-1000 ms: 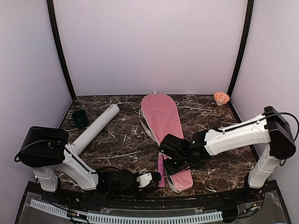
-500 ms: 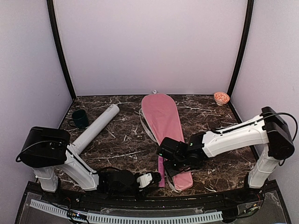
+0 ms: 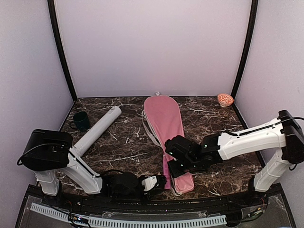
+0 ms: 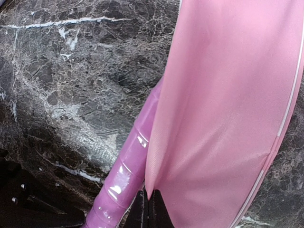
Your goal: Pack up the badminton gear
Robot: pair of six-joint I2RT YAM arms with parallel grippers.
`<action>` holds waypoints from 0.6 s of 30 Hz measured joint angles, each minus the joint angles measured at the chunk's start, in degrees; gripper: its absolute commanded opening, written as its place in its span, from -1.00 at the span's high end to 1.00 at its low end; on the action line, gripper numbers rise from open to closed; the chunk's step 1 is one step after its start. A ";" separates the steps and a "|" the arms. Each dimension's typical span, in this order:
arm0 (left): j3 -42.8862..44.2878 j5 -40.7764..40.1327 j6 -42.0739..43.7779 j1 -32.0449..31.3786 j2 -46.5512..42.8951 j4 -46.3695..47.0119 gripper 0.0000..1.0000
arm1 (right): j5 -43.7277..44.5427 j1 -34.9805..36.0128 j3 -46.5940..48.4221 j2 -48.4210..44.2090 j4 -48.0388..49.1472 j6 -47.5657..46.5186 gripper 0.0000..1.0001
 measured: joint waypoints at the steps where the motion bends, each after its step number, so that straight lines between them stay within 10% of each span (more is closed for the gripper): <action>1: 0.17 0.13 0.20 0.00 0.00 -0.02 0.64 | -0.24 0.00 -0.17 -0.09 0.44 0.00 1.00; 18: 3.69 1.25 1.20 -0.28 7.08 4.98 0.63 | -4.50 -0.24 -4.44 -2.95 8.22 1.25 1.00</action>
